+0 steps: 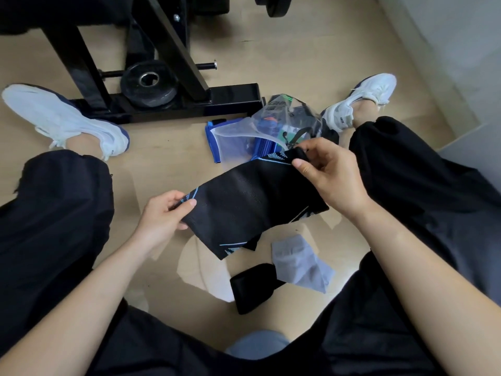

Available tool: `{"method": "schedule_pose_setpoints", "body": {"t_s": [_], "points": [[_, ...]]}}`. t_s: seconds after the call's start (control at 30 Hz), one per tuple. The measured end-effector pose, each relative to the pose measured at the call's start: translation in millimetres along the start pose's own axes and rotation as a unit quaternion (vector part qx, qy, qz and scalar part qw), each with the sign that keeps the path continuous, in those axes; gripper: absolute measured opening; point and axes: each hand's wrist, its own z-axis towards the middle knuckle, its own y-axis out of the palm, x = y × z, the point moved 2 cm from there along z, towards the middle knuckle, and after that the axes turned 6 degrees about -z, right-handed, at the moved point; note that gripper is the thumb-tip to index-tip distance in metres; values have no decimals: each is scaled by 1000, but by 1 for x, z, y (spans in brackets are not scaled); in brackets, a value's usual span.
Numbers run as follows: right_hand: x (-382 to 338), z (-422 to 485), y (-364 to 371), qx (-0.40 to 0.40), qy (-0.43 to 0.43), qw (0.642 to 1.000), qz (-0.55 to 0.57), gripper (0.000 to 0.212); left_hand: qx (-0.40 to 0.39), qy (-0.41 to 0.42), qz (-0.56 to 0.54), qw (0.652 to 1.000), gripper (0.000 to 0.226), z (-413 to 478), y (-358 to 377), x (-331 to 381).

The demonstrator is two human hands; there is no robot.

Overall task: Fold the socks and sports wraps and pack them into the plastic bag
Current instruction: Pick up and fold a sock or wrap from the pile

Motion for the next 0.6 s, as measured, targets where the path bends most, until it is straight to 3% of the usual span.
{"method": "schedule_pose_setpoints", "body": {"t_s": [0.27,0.5,0.6], "points": [[-14,-17,37,-77,-21,997,18,13,-9,24,-83,996,9,-30,6,35],[-29,-37,86,-135,29,985,106,15,-3,20,-94,995,11,-32,28,38],[-31,-42,98,-145,40,982,118,13,-7,2,-110,994,23,-32,35,35]]}}
